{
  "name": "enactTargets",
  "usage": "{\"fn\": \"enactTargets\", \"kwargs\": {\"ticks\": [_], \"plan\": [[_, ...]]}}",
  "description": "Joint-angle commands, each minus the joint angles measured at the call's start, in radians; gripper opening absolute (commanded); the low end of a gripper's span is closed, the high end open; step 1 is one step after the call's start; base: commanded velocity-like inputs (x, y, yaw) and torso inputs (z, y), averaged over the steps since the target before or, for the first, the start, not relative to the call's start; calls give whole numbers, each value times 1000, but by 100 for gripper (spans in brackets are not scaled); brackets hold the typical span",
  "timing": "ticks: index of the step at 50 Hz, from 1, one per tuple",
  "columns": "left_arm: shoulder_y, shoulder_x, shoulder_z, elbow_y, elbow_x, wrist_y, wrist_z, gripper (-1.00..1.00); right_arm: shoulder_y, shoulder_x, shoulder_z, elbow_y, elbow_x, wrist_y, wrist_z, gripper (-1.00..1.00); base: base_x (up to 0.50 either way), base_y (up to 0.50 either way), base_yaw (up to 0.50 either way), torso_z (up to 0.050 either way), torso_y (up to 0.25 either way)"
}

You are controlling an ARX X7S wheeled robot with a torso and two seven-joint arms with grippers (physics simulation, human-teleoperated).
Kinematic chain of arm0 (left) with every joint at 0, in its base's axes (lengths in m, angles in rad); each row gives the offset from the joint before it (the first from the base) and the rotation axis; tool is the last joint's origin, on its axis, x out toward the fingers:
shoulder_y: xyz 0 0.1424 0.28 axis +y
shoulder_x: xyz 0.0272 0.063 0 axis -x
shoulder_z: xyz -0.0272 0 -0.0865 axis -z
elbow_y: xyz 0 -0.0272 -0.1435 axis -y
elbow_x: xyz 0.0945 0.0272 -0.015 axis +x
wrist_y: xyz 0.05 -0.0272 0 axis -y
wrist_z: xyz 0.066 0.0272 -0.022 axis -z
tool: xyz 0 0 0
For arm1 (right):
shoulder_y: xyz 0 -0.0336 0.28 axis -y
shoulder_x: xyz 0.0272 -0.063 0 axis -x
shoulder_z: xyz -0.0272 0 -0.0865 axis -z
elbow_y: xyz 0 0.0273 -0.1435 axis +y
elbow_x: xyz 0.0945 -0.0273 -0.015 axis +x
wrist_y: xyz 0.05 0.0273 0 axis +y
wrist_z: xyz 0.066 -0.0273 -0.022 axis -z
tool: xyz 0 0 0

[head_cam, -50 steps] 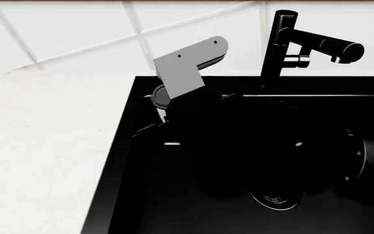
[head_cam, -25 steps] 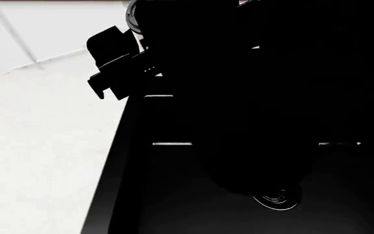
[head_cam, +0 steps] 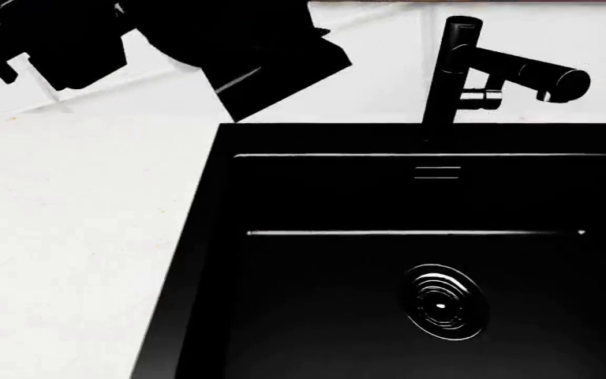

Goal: Pick the cup and bowl from the sink and place them on the counter for drying.

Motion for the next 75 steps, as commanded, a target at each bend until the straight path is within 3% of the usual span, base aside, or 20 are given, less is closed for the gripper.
{"fn": "enactTargets", "kwargs": {"ticks": [1,22,75], "plan": [[4,1,-3,-2,-7,8,4,100,-22,-114,4,110,-50,-1,-115,-100,0,0,0,0,0],[6,3,-5,-7,-14,14,9,100,-66,-146,-36,43,78,-214,-198,-100,0,0,0,0,0],[0,0,3,-5,1,6,-1,100,-264,-106,-119,4,103,-310,-272,-100,0,0,0,0,0]]}}
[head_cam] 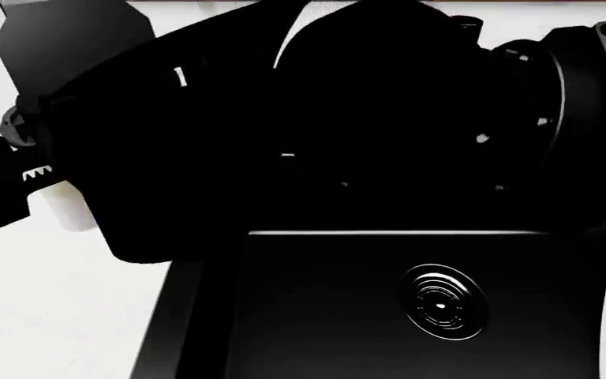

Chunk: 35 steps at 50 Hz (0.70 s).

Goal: Pick the cup and bowl from the sink and place them on the counter for drying.

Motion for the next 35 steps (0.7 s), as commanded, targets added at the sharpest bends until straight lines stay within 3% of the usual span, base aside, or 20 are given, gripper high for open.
{"fn": "enactTargets", "kwargs": {"ticks": [1,35], "plan": [[-5,-1,5,-2,5,-4,-2,100,-35,10,0,4,-23,-11,-32,-100,0,0,0,0,0],[-5,-5,6,0,8,-4,-7,100,-123,-16,-71,-2,-76,-8,-115,-100,0,0,0,0,0]]}}
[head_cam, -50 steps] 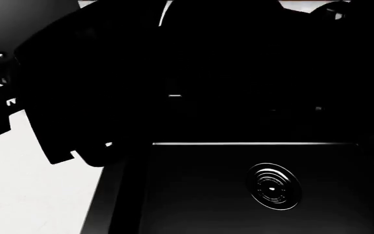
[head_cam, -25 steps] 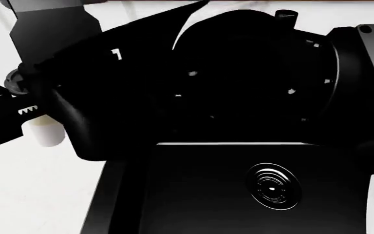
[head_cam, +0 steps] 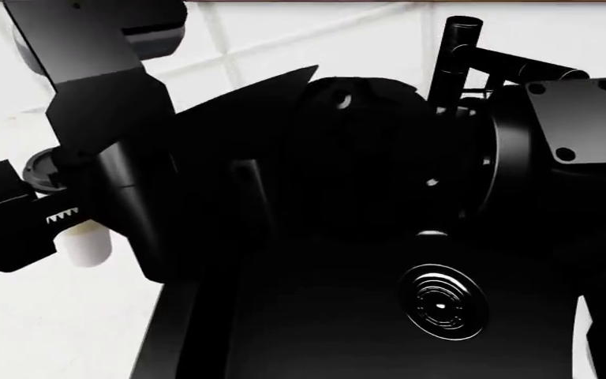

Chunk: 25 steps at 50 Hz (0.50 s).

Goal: Pick the cup and bowl from the sink and place them on the counter for drying.

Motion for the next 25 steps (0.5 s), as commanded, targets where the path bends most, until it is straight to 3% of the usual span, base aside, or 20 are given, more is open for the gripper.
{"fn": "enactTargets", "kwargs": {"ticks": [1,25], "plan": [[-3,-3,2,0,3,-2,-3,100,-27,-10,-15,-2,-36,8,-41,-100,0,0,0,0,0],[-5,-4,6,-1,8,-4,-6,100,-75,-8,-63,-8,-73,15,-104,-100,0,0,0,0,0]]}}
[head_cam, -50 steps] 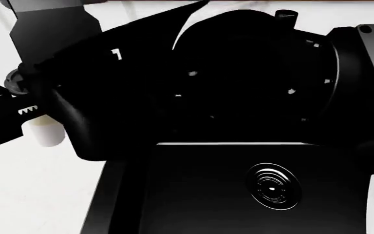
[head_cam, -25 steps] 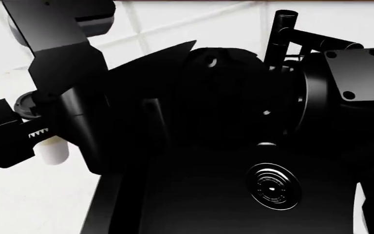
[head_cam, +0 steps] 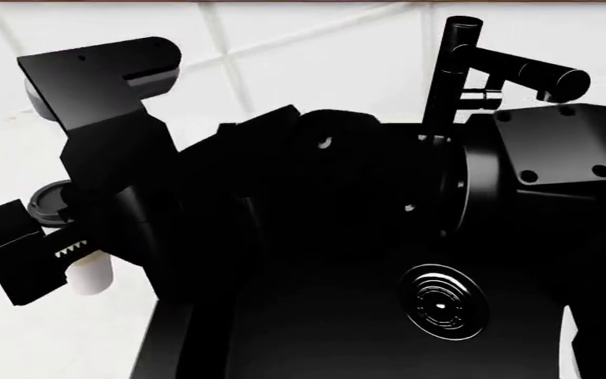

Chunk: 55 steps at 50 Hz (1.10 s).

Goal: Pick the cup and bowl from the sink and place them on the counter for drying.

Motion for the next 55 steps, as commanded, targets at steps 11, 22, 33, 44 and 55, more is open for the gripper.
{"fn": "enactTargets", "kwargs": {"ticks": [11,22,33,44,55], "plan": [[0,0,2,-2,1,1,2,100,-58,5,-34,-3,-60,2,-62,-100,0,0,0,0,0],[-1,-1,2,0,4,0,-1,100,-75,5,-50,-4,-70,4,-74,-100,0,0,0,0,0],[1,-3,1,4,4,0,-6,100,-96,-3,-60,6,-75,-3,-89,-100,0,0,0,0,0],[0,-4,3,2,5,1,-6,100,-114,-9,-72,15,-79,-10,-101,-100,0,0,0,0,0],[0,-5,4,1,6,1,-7,100,-75,-10,-57,2,-72,-2,-105,100,0,0,0,0,0]]}}
